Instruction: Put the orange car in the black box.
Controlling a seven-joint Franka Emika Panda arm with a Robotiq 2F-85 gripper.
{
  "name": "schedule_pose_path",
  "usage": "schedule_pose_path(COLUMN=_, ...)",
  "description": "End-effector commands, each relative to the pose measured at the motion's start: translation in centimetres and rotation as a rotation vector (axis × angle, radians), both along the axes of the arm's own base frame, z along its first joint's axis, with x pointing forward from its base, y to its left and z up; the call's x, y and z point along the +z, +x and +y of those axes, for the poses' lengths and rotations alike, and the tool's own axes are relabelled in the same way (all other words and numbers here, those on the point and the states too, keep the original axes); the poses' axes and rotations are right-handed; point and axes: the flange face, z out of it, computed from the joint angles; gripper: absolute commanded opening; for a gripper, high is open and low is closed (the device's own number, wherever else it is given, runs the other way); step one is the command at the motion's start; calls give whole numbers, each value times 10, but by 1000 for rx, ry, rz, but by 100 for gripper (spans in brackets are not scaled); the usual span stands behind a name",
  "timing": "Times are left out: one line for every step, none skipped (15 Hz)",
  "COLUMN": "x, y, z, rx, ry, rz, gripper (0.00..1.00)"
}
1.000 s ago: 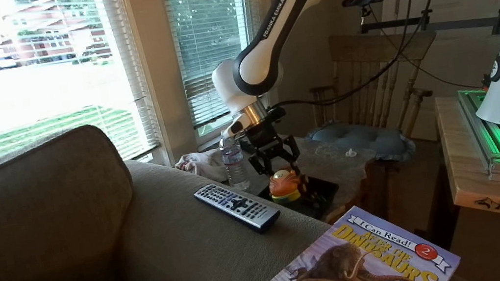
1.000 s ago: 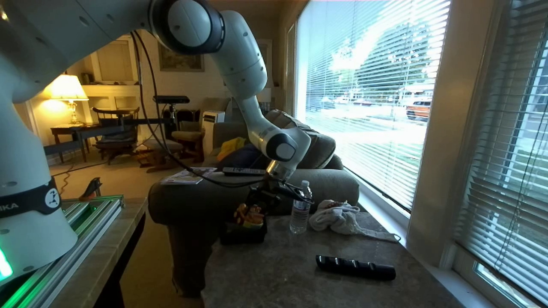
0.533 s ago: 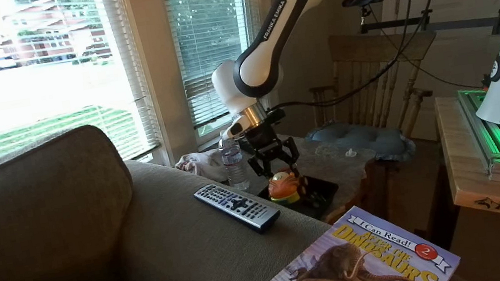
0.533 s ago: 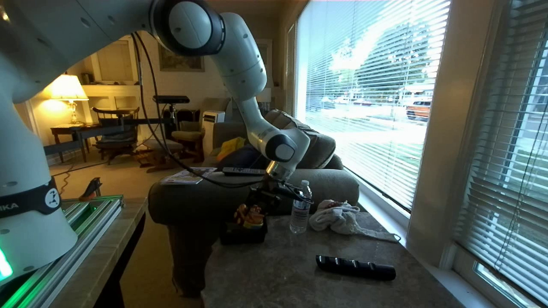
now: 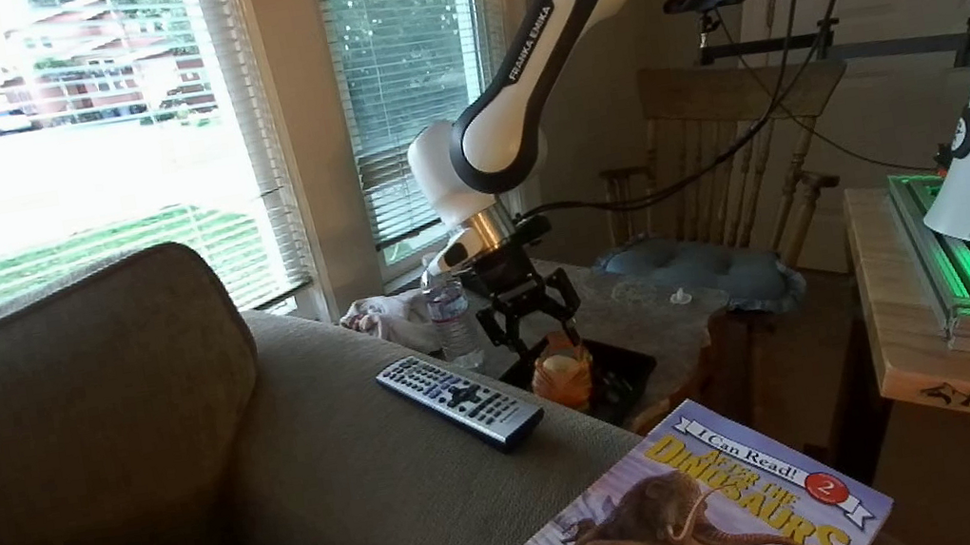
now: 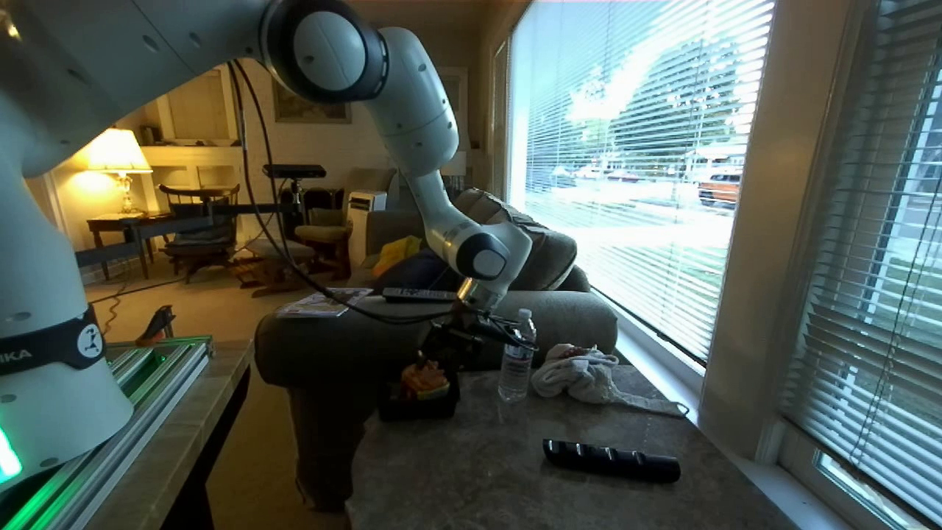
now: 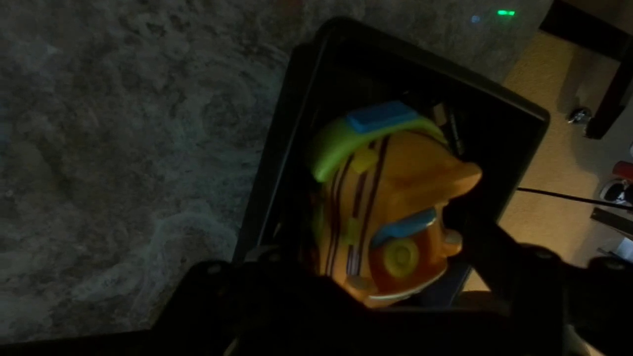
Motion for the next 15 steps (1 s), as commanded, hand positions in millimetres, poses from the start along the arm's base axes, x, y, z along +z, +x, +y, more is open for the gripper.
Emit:
schedule_pose_path(x=-3, y=7, z=11, rx=10, ry=-12, rz=-7, gripper=100)
schedule_pose_path(x=-3, y=6, z=13, rx=13, ry=-13, rz=-3, gripper=100)
schedule_pose_path(x=-2, y=5, z=14, rx=14, ry=-12, rz=-4, gripper=100)
schedule_pose_path(x=0, y=6, z=17, rx=16, ry=-5, rz=-7, gripper=100)
schedule_pose_path(x=4, y=6, z=21, rx=18, ry=2, rz=-7, gripper=100)
schedule_pose_path(x=10, y=6, z=26, rx=20, ry=15, rz=-3, gripper=100)
schedule_pose_path(x=17, y=6, z=33, rx=25, ry=28, rz=3, gripper=100)
schedule_pose_path(x=27, y=5, z=41, rx=34, ry=36, rz=7, gripper=100)
schedule_pose_path(x=36, y=4, z=48, rx=46, ry=45, rz=9, gripper=100)
schedule_pose_path(x=46, y=4, z=56, rx=55, ry=54, rz=13, gripper=100)
schedule_pose_path(x=56, y=4, z=64, rx=66, ry=59, rz=9, gripper=100)
schedule_pose_path(x=68, y=5, z=70, rx=78, ry=57, rz=-6, gripper=100)
schedule_pose_path(x=81, y=5, z=74, rx=88, ry=47, rz=-19, gripper=100)
schedule_pose_path(x=92, y=7, z=78, rx=94, ry=50, rz=-38, gripper=100)
schedule_pose_path(x=105, y=9, z=80, rx=92, ry=38, rz=-62, gripper=100)
